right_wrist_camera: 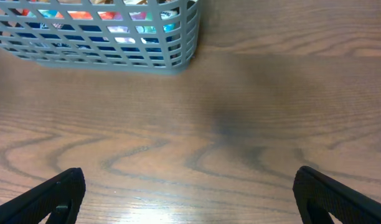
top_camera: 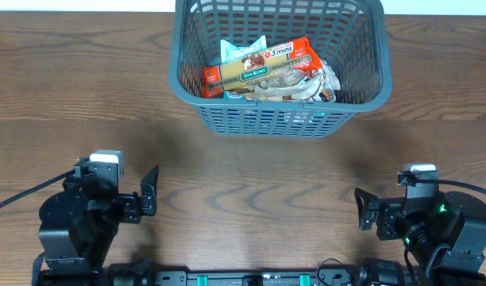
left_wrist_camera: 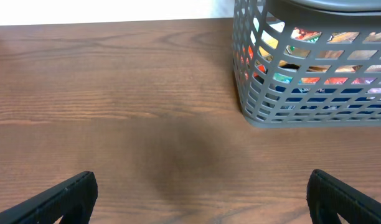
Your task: Pack container
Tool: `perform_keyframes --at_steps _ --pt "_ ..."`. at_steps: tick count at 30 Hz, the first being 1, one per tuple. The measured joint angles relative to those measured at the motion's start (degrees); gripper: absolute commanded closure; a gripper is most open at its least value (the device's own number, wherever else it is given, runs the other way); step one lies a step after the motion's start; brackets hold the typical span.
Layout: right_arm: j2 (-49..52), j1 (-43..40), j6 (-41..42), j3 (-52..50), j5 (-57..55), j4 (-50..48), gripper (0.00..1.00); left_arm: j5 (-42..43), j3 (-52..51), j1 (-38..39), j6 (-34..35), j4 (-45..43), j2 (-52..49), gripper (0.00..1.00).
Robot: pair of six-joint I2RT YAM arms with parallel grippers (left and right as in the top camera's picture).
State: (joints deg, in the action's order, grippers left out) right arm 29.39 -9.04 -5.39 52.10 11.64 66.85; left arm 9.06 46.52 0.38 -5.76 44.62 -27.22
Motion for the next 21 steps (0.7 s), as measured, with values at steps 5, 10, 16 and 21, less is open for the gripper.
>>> perform_keyframes --at_steps 5,10,16,21 --pt "0.0 0.0 0.0 0.0 0.1 0.0 0.01 0.0 0.0 0.0 0.0 0.0 0.0 0.01" --pt "0.0 0.0 0.0 0.0 0.2 0.0 0.01 0.0 0.0 0.0 0.0 0.0 0.0 0.01" --pt "-0.1 0.0 -0.7 0.0 0.2 -0.6 0.01 0.0 0.0 0.0 0.0 0.0 0.0 0.02" --pt "-4.8 1.9 -4.3 -1.7 2.0 -5.3 0.01 0.0 0.0 0.0 0.0 0.0 0.0 0.01"
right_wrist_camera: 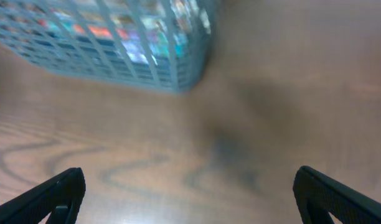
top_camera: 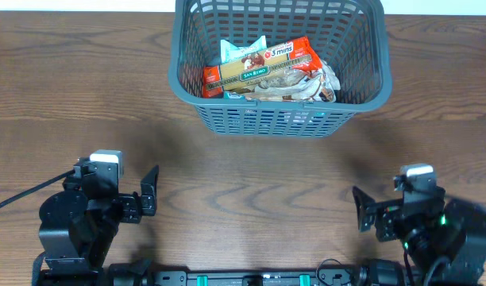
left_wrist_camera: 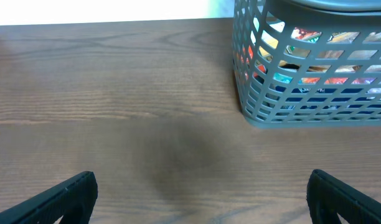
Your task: Pack container
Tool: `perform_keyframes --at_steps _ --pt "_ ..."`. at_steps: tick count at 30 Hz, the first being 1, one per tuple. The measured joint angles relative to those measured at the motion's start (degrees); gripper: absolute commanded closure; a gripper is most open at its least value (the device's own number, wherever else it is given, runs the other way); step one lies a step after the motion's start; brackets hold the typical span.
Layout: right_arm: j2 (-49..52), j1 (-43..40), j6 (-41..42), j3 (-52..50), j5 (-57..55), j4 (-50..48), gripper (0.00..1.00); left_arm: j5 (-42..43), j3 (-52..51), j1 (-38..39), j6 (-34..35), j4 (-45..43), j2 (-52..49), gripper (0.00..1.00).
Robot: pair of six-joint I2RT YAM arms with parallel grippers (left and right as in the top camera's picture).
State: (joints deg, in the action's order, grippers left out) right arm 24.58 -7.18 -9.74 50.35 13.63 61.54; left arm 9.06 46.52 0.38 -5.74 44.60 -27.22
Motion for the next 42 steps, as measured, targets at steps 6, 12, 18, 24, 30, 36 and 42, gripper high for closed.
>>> perform_keyframes --at_steps 6,12,18,24,30,36,42 --pt "-12.2 4.1 -1.5 -7.5 1.2 -10.3 0.01 0.0 0.0 0.0 0.0 0.0 0.0 0.01" --pt "-20.4 7.1 -1.1 -20.1 1.4 -25.0 0.01 0.0 0.0 0.0 0.0 0.0 0.0 0.01" --pt "-23.0 9.4 -0.8 -30.9 -1.0 -42.8 0.01 0.0 0.0 0.0 0.0 0.0 0.0 0.01" --pt "-23.2 10.1 -0.8 -37.2 -6.1 -51.3 0.01 0.0 0.0 0.0 0.0 0.0 0.0 0.01" --pt "-23.6 10.1 -0.8 -42.2 -12.1 -55.3 0.01 0.0 0.0 0.0 0.0 0.0 0.0 0.01" --pt "-23.7 10.1 -0.8 -45.7 -14.6 -55.7 0.01 0.0 0.0 0.0 0.0 0.0 0.0 0.02" --pt "-23.7 10.1 -0.8 -47.6 -15.4 -55.5 0.01 0.0 0.0 0.0 0.0 0.0 0.0 0.01"
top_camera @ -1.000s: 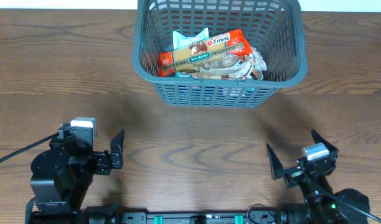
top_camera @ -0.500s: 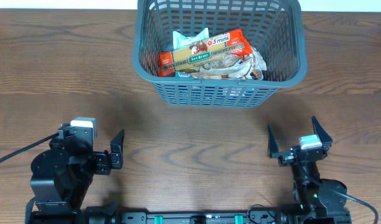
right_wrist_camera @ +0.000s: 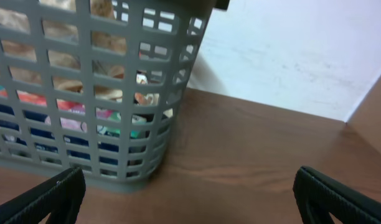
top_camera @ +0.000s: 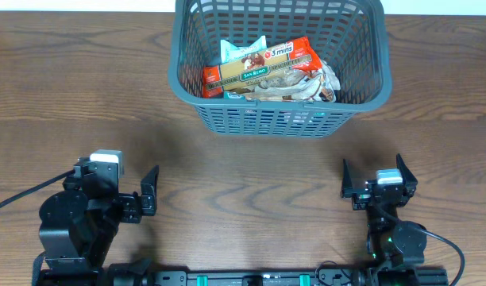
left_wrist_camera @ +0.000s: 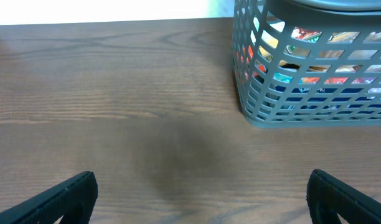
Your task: Pack container
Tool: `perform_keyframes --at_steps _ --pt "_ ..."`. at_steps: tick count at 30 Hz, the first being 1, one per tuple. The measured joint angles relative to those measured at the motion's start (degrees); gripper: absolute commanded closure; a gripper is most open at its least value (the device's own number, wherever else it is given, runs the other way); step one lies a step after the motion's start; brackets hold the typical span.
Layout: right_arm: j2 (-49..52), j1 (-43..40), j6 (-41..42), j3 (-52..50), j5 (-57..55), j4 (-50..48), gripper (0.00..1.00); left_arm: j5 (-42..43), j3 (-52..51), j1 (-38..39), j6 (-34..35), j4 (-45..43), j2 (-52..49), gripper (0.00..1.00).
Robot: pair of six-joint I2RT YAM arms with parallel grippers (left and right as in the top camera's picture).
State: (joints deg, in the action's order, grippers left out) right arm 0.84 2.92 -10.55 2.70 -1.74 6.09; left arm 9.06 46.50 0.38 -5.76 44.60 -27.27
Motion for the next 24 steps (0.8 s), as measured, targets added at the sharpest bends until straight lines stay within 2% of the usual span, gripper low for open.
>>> perform_keyframes --at_steps 24 --pt "0.0 0.0 0.5 -0.8 -0.7 0.3 0.01 0.0 0.0 0.0 0.0 0.0 0.0 0.01"
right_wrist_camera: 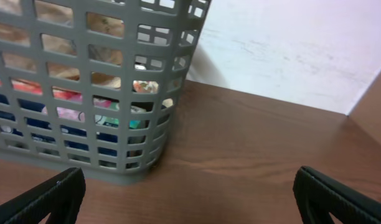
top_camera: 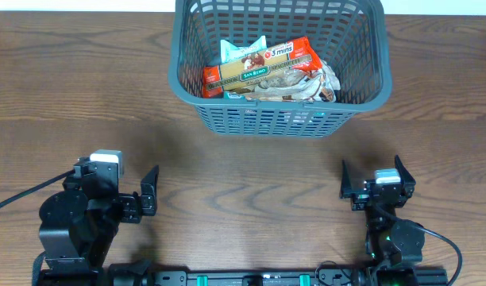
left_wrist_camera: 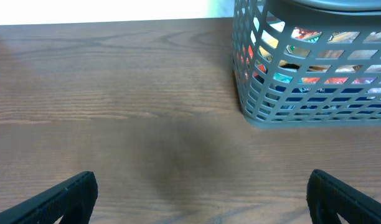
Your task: Pack container
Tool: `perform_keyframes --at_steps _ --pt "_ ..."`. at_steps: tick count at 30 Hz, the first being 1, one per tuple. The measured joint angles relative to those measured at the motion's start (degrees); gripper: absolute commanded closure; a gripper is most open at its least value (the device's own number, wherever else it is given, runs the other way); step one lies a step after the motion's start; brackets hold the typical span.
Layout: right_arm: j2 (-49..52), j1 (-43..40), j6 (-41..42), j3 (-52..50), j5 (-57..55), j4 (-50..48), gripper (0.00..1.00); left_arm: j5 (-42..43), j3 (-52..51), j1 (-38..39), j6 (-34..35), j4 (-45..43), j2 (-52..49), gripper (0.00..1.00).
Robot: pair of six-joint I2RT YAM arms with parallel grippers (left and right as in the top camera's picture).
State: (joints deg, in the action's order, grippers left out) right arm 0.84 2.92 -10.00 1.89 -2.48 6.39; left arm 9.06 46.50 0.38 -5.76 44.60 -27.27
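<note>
A grey plastic basket (top_camera: 362, 48) stands at the table's far middle, holding a red pasta packet (top_camera: 263, 67) and other wrapped snacks. My left gripper (top_camera: 150, 194) rests open near the front left, nothing between its fingers, the basket (left_wrist_camera: 253, 93) ahead to its right. At the front right my right gripper (top_camera: 374, 176) is open and empty, facing the basket's corner (right_wrist_camera: 172, 124).
Bare wooden table (top_camera: 251, 175) lies between both arms and the basket. A white wall (right_wrist_camera: 290, 43) shows behind the table's far edge in the right wrist view.
The right gripper sits a touch lower, so the basket corner fills slightly less of its view. The left arm and basket contents are unchanged.
Both grippers stood open at the front, the right one angled toward the table middle. The right arm then blurred while turning. By the last moment it had folded in, its gripper pointing straight at the basket's right corner, where it stays.
</note>
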Motion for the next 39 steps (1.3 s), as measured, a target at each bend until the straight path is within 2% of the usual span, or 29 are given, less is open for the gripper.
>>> perform_keyframes --at_steps 15,39 --pt "0.0 0.0 10.3 0.0 -10.0 -0.7 0.01 0.0 0.0 0.0 0.0 0.0 0.0 0.01" --pt "0.0 0.0 12.0 0.0 -10.4 -0.7 0.01 0.0 0.0 0.0 0.0 0.0 0.0 0.02"
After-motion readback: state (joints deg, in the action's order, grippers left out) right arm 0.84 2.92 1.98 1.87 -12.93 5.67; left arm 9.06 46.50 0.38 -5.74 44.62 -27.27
